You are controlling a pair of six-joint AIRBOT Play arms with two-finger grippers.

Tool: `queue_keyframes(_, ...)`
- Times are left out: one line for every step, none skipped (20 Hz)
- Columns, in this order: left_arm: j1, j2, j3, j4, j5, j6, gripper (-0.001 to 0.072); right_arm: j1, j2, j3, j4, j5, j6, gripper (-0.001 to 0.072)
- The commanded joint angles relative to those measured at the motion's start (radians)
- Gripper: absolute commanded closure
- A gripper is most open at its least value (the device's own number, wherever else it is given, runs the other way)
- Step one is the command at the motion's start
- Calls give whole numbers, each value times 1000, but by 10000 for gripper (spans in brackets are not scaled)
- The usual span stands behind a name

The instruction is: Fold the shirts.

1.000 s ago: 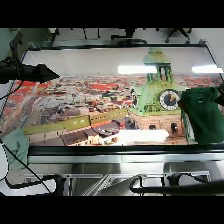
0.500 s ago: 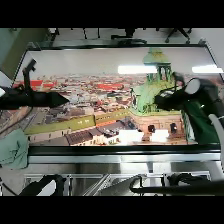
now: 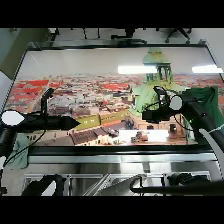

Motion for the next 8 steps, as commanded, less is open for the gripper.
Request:
queue_keyframes(-3, 11, -16, 0, 6, 1, 694, 5, 5, -5, 36, 42, 15, 686)
queue_keyframes(-3, 11, -16, 0, 6, 1, 695, 5, 5, -5, 36, 41, 15, 687)
queue_keyframes(-3, 11, -16, 0, 5, 1, 694, 5, 5, -5, 36, 42, 15, 687)
queue_keyframes(-3, 11, -16, 0, 6, 1, 695, 5, 5, -5, 36, 42, 15, 687)
queue_keyframes(-3, 11, -16, 0, 7, 1, 694, 5, 5, -5, 36, 42, 15, 687)
queue_keyframes(-3, 11, -16, 0, 13, 1, 694, 5, 5, -5, 36, 41, 15, 687)
queue_keyframes(-3, 11, -16, 0, 21, 1, 695, 5, 5, -5, 36, 41, 15, 687)
queue_keyframes(-3, 11, -16, 0, 25, 1, 694, 5, 5, -5, 36, 41, 15, 686)
